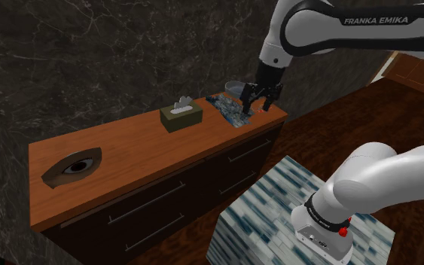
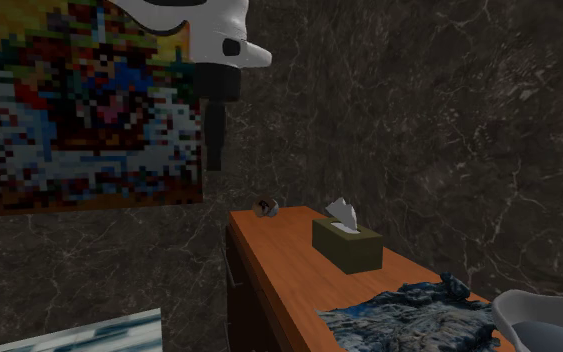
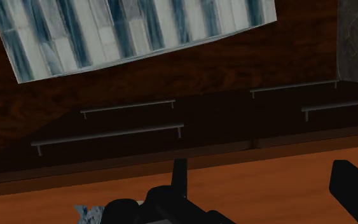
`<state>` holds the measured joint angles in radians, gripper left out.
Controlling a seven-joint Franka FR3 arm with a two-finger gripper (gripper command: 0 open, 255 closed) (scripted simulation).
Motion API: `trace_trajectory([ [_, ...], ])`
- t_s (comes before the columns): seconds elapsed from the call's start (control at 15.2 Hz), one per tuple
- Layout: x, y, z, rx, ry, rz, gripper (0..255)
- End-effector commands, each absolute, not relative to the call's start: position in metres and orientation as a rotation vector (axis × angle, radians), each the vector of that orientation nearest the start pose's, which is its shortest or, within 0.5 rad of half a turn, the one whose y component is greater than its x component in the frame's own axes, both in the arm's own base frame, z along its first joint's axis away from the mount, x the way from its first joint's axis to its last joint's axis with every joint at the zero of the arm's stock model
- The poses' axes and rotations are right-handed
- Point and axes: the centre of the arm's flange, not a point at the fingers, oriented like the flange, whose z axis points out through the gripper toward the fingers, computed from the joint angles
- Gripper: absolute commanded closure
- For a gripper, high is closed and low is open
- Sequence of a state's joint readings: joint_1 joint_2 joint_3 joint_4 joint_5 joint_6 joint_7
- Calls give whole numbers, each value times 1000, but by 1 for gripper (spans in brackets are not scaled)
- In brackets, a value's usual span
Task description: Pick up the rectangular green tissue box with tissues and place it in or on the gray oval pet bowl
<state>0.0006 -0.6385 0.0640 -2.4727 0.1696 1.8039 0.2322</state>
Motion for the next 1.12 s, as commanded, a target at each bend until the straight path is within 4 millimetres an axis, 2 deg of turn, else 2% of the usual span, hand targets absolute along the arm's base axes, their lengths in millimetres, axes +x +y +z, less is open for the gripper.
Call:
trace_trajectory([
  [0.0,371,50,493,-2980,389,30,0],
  [0.53,443,83,452,-2892,580,-120,0],
  [1.06,522,108,420,-2785,762,-264,0],
])
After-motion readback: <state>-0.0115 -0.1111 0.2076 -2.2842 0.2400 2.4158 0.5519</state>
